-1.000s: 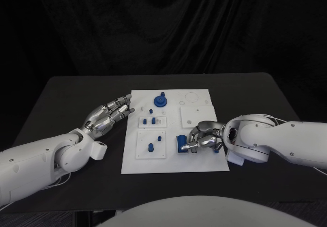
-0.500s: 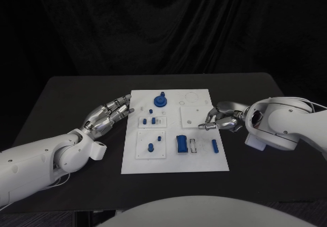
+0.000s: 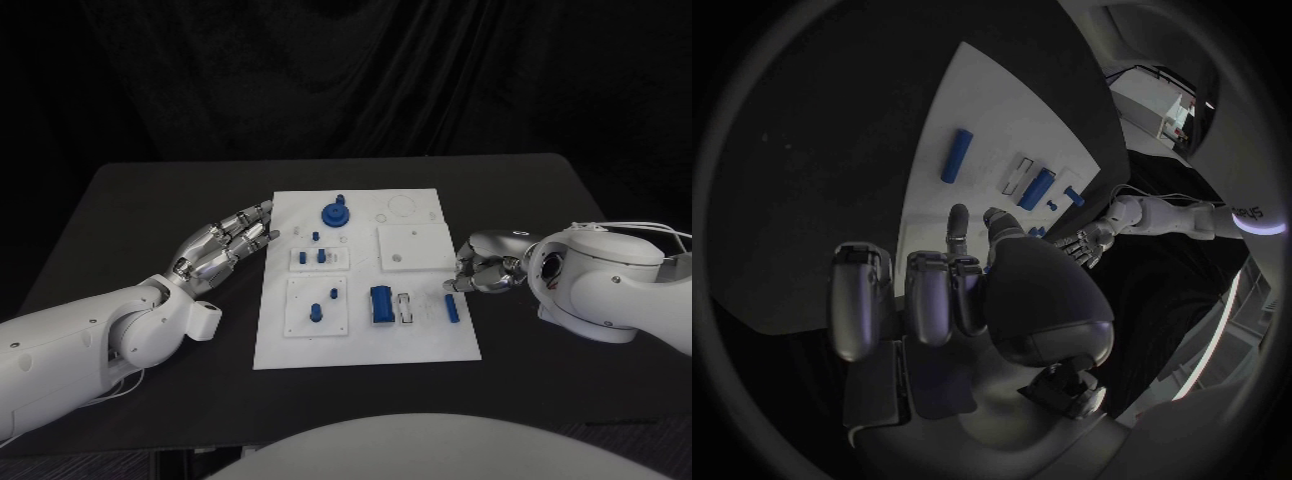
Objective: Assemble the parts on the task board
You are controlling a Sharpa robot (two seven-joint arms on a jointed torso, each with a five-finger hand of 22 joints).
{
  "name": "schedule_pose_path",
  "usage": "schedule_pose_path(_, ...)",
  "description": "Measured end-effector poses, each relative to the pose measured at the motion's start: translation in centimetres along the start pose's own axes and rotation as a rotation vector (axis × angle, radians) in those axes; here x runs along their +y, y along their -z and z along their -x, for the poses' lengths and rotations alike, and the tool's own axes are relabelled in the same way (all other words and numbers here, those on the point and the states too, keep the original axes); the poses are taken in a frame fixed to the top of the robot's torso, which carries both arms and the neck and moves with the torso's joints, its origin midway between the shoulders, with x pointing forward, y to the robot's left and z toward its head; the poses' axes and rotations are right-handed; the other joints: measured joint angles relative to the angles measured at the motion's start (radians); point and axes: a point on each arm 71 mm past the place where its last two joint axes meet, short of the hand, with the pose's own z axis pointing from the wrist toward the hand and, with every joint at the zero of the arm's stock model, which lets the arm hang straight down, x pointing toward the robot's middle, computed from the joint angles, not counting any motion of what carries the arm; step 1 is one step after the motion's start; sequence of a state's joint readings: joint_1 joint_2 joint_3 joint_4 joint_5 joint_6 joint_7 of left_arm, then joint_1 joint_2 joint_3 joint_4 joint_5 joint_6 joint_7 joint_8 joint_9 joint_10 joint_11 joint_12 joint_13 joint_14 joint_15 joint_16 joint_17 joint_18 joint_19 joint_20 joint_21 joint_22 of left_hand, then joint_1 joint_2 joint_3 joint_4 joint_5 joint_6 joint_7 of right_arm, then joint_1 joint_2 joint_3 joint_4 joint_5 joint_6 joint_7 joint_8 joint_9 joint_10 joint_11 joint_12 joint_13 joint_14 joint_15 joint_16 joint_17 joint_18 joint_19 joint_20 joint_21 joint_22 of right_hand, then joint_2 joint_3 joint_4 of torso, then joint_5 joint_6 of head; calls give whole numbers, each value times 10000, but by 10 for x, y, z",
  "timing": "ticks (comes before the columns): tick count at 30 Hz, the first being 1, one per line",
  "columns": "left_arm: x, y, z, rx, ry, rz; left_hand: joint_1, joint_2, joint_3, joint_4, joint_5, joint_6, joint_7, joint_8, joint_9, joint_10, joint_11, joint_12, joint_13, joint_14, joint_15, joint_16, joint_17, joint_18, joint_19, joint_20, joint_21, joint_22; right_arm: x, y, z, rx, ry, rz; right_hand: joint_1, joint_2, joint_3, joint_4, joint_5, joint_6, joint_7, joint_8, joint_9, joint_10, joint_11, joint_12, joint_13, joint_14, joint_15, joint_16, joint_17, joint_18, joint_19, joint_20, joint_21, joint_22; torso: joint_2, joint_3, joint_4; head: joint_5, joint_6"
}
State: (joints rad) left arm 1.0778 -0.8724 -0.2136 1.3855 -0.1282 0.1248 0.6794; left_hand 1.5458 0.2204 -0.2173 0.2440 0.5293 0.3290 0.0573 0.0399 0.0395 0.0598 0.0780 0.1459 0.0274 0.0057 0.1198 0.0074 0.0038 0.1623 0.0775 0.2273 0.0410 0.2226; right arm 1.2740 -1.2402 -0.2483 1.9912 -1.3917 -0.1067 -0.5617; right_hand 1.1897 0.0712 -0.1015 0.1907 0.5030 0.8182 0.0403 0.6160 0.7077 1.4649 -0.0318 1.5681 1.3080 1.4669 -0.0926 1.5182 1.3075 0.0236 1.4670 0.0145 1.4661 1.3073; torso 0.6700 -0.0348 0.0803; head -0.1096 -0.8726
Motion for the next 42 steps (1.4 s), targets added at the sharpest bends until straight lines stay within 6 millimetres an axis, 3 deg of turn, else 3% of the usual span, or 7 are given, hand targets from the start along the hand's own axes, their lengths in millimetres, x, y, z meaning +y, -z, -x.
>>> schedule_pose_path(10,1,1,1,-30,-11,17,0,0,28,-29,0,0,0,0,0,0,0,0,0,0,0,0,1,1,0,0,0,1,2,0,-14,-70,637,-96,-177,-171,-40,347,-630,221,-5,-120,-96,0,-1,0,-3,0,0,0,0,-1,0,0,0,0,44,57,13,-182,0)
schedule_pose_path(13,1,1,1,-27,-6,23,0,0,28,-29,0,0,0,0,0,0,0,0,0,0,0,0,0,0,0,0,0,1,3,-1,-17,-42,726,-83,-227,-122,-59,384,-778,228,2,-178,-107,0,-1,0,-2,0,0,0,0,0,0,0,0,0,45,61,14,-201,0)
schedule_pose_path(19,3,1,1,-32,14,49,0,0,28,-28,0,0,0,0,0,0,0,0,0,0,0,0,1,0,0,0,0,-8,4,-4,-23,34,828,-106,-229,-124,-33,467,-855,228,2,-273,-171,0,-1,0,-3,0,0,0,0,0,0,0,0,0,37,57,-1,-211,0)
schedule_pose_path(32,5,3,1,-47,47,92,0,0,28,-28,0,0,0,0,0,0,0,0,0,0,0,0,1,0,0,0,0,-8,-1,-10,-37,367,968,-365,-265,-161,22,522,-854,299,74,-837,-501,34,37,0,-4,0,-1,0,0,0,0,0,0,0,28,48,-2,-212,0)
schedule_pose_path(36,5,4,1,-61,49,103,0,0,28,-28,0,0,0,0,0,0,0,0,0,0,0,0,1,0,0,0,0,-7,-1,-11,-39,436,1013,-403,-55,-223,137,407,-419,354,128,-1100,-648,-1,71,0,-5,0,0,0,0,0,0,0,0,0,25,48,-2,-199,0)
schedule_pose_path(42,6,4,1,-57,58,112,0,0,28,-28,-1,0,0,0,0,0,0,0,0,0,0,0,1,-1,0,0,0,-7,2,-14,-39,440,1048,-322,602,-254,593,-50,627,392,164,-1440,-820,0,71,0,-5,0,0,0,0,0,0,0,0,0,23,44,-1,-177,0)
